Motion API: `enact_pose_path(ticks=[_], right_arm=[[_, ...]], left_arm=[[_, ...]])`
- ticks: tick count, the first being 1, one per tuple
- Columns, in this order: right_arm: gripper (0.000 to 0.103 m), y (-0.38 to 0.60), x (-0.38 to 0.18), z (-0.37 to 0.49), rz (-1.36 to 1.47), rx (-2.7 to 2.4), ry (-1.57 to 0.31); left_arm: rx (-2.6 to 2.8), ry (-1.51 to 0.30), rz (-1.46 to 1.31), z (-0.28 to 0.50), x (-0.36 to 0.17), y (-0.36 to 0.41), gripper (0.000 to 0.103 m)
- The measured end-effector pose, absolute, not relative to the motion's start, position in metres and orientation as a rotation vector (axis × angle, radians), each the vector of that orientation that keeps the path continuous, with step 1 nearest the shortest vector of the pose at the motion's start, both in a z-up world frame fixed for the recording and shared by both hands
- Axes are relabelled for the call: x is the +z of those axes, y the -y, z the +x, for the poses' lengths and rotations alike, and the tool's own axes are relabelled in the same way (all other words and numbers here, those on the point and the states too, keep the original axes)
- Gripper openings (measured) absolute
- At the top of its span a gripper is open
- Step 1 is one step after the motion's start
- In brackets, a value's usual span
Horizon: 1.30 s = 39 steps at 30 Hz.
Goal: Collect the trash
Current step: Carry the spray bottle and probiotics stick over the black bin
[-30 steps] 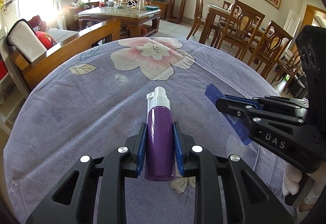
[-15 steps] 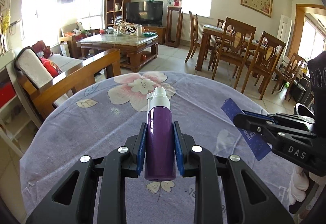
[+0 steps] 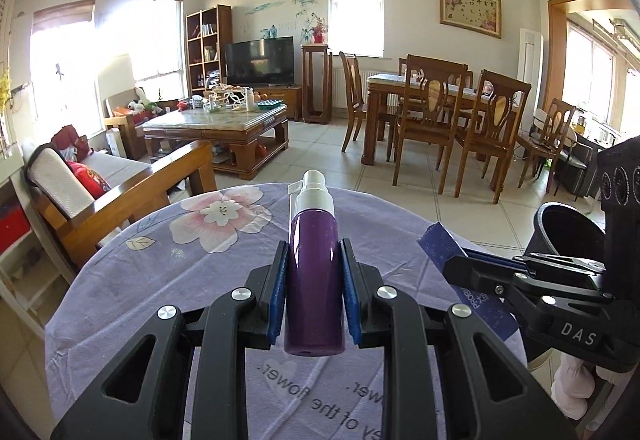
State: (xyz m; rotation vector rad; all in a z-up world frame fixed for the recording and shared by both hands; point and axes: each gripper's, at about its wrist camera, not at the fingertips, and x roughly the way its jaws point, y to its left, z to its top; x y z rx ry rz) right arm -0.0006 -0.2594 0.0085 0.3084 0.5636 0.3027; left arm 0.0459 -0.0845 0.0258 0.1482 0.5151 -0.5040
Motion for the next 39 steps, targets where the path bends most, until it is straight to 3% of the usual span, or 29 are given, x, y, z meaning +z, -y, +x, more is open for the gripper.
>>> enact_pose_path(ticks=[17, 28, 39], right_arm=[[0.010, 0.443, 0.006, -0.122, 0.538, -0.006, -0.370], [0.010, 0.577, -0.036, -0.199, 0.677, -0.325, -0.321], [0.010, 0.635, -0.081, -0.235, 0.714, -0.590, -0.356]], left_arm=[[-0.782, -0.503, 0.206, 0.004, 0.011, 0.237, 0.025], [-1.082, -0.583, 0.153, -0.011, -0.014, 0.360, 0.025], [-1.234, -0.702, 0.178, -0.031, -0.056, 0.431, 0.025]])
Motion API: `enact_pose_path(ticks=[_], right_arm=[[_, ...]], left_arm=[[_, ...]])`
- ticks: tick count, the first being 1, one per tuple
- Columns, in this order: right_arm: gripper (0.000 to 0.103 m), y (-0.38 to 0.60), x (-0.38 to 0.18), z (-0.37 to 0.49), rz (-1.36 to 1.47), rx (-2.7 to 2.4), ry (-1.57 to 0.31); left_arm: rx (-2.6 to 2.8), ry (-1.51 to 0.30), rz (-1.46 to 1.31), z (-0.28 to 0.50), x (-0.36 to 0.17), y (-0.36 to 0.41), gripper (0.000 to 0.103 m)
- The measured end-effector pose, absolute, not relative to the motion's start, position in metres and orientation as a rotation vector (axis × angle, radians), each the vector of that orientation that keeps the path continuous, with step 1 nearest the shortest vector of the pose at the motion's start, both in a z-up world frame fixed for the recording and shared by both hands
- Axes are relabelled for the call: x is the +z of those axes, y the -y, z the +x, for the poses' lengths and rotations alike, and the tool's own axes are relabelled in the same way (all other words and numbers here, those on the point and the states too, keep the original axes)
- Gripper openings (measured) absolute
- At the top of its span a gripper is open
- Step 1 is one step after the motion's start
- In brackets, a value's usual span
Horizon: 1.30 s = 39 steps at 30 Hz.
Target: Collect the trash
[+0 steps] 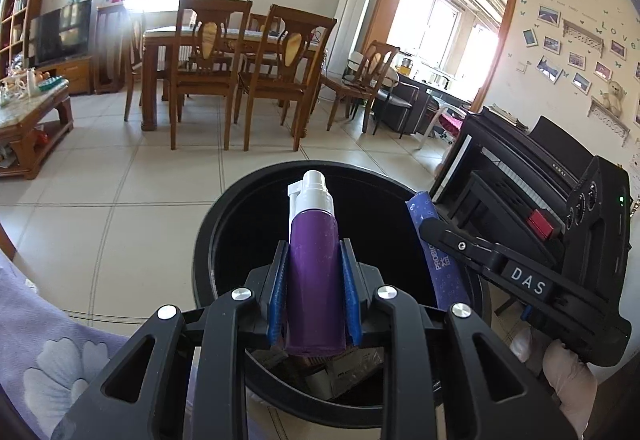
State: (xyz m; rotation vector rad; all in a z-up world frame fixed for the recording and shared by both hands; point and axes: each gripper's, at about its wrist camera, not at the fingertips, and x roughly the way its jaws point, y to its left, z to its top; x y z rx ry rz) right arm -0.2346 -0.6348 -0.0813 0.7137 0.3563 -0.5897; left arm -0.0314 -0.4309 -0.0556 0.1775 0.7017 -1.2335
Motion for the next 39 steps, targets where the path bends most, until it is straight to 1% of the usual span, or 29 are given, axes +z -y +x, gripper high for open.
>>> enact_pose_path(ticks=[6, 11, 16, 19, 20, 22, 23, 24, 28, 29, 30, 36, 38, 39], right_arm=[[0.010, 0.651, -0.107, -0.236, 0.743, -0.646, -0.402], [0.020, 0.650, -0.113, -0.232, 0.752, -0.656, -0.404], [0.038, 0.642, -0.109, -0.232, 0.731, -0.653, -0.394], [0.042, 0.639, -0.108, -0.230, 0.726, -0.654, -0.392], [0.043, 0.638, -0.107, -0.230, 0.724, -0.653, -0.390], [0.046, 0.638, -0.104, -0.230, 0.718, -0.652, -0.386], [0.047, 0.637, -0.105, -0.229, 0.712, -0.652, -0.387], [0.049, 0.634, -0.103, -0.228, 0.706, -0.653, -0.389], [0.053, 0.629, -0.103, -0.220, 0.682, -0.653, -0.399], [0.055, 0.625, -0.102, -0.217, 0.670, -0.654, -0.404], [0.060, 0.621, -0.101, -0.214, 0.655, -0.658, -0.409], [0.081, 0.587, -0.088, -0.193, 0.520, -0.658, -0.403], [0.084, 0.569, -0.082, -0.182, 0.452, -0.635, -0.397], [0.087, 0.557, -0.080, -0.176, 0.414, -0.615, -0.395]], left_arm=[[-1.255, -0.744, 0.214, -0.039, -0.071, 0.448, 0.026], [-1.241, -0.750, 0.229, -0.041, -0.073, 0.449, 0.027], [-1.233, -0.740, 0.230, -0.042, -0.067, 0.444, 0.027], [-1.230, -0.731, 0.229, -0.045, -0.063, 0.437, 0.028], [-1.228, -0.728, 0.229, -0.046, -0.060, 0.435, 0.030], [-1.216, -0.709, 0.227, -0.050, -0.055, 0.428, 0.049], [-1.201, -0.691, 0.228, -0.053, -0.053, 0.423, 0.066], [-1.182, -0.669, 0.229, -0.055, -0.050, 0.417, 0.079], [-1.143, -0.618, 0.233, -0.060, -0.038, 0.392, 0.089], [-1.134, -0.608, 0.232, -0.060, -0.035, 0.386, 0.097], [-1.126, -0.596, 0.228, -0.059, -0.032, 0.379, 0.098], [-1.062, -0.561, 0.156, -0.048, -0.016, 0.331, 0.098], [-1.029, -0.535, 0.140, -0.044, -0.009, 0.310, 0.098], [-1.009, -0.525, 0.133, -0.042, -0.006, 0.299, 0.098]])
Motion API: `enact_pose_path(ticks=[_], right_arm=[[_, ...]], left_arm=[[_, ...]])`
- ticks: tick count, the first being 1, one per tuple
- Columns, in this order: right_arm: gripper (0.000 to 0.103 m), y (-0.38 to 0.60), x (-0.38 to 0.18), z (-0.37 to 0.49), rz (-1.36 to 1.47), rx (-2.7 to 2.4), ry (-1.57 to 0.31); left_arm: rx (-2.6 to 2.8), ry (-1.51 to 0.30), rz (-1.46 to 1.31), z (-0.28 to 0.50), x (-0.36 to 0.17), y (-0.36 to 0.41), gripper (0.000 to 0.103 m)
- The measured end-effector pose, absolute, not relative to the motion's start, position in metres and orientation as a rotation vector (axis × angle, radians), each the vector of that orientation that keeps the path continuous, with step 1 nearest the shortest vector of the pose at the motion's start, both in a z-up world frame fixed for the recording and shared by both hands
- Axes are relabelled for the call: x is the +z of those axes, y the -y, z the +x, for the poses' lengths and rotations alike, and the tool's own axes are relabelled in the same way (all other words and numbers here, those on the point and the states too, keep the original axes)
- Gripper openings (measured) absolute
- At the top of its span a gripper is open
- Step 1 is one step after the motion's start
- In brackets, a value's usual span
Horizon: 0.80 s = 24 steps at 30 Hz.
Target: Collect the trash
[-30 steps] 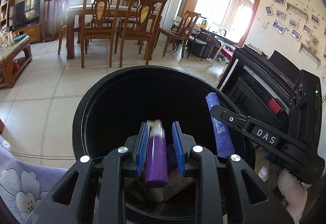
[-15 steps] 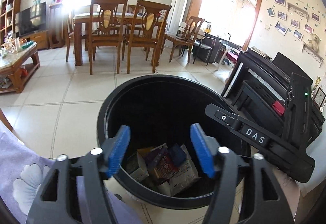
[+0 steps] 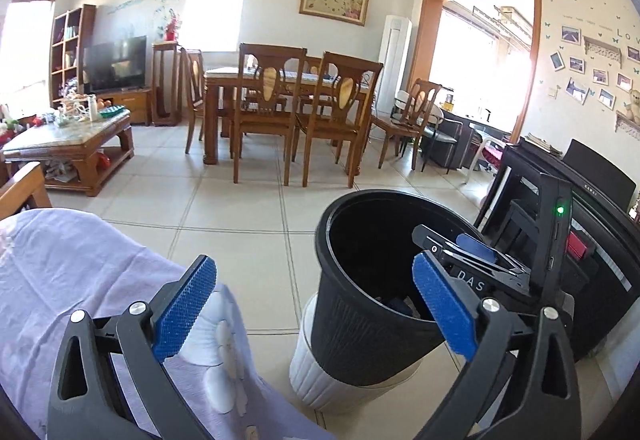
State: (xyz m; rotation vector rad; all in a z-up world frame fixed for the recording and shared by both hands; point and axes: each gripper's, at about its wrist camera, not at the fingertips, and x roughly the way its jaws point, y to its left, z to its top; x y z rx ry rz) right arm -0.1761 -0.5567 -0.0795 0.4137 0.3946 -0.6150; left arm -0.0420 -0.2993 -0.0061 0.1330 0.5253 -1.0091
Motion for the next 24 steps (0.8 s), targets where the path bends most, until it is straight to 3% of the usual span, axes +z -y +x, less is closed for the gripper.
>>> enact_pose_path(ticks=[3, 12, 24], right_arm=[[0.097, 0.509, -0.069, -0.153, 0.273, -0.536, -0.396], [0.098, 0.336, -0.026, -0.077, -0.071, -0.269, -0.340], [0.098, 0.204, 0.009, 0.014, 0.066, 0.079, -0.383]], left_arm=[[-0.907, -0.489, 0.092, -0.036, 0.002, 0.258, 0.098], [-0.476, -0.383, 0.014, -0.007, 0.030, 0.112, 0.098], [-0.099, -0.331, -0.048, 0.010, 0.048, -0.055, 0.098]])
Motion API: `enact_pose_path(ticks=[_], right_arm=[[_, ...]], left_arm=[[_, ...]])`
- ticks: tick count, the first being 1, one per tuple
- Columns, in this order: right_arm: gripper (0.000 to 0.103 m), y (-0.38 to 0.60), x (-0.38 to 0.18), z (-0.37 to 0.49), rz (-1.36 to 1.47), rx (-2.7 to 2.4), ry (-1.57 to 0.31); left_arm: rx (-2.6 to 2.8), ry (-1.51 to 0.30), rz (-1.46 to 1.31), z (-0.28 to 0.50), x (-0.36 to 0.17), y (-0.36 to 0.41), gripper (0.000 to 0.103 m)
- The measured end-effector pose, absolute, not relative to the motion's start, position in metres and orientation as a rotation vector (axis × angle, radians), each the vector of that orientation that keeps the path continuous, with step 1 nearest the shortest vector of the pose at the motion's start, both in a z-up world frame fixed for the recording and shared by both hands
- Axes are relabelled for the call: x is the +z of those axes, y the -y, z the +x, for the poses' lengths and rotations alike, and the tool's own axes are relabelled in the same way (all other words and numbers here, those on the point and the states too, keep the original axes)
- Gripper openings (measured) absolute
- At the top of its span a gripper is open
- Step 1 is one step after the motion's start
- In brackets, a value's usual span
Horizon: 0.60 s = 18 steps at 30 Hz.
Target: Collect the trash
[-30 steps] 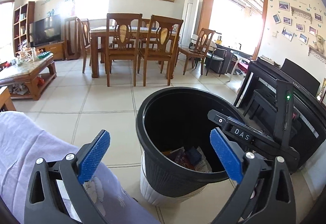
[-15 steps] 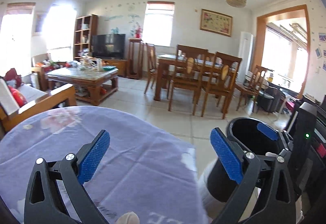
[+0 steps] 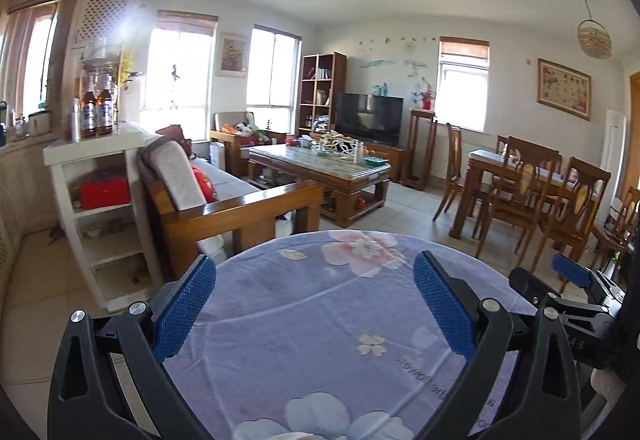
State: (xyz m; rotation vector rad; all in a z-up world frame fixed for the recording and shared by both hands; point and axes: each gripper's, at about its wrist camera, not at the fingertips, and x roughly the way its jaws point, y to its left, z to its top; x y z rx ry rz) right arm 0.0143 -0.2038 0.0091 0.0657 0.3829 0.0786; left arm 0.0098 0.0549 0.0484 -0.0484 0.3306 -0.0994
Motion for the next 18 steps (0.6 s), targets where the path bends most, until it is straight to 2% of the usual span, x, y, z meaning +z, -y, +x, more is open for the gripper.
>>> enact_pose_path(ticks=[7, 18], right_arm=[[0.098, 0.162, -0.001, 0.017, 0.032, 0.117, -0.425], [0.098, 0.164, -0.004, 0.015, -0.006, 0.105, -0.431]], left_arm=[[-0.048, -0.344, -0.065, 0.013, 0.043, -0.084, 0.098], [-0.036, -0.338, -0.079, 0.006, 0.040, -0.086, 0.098]])
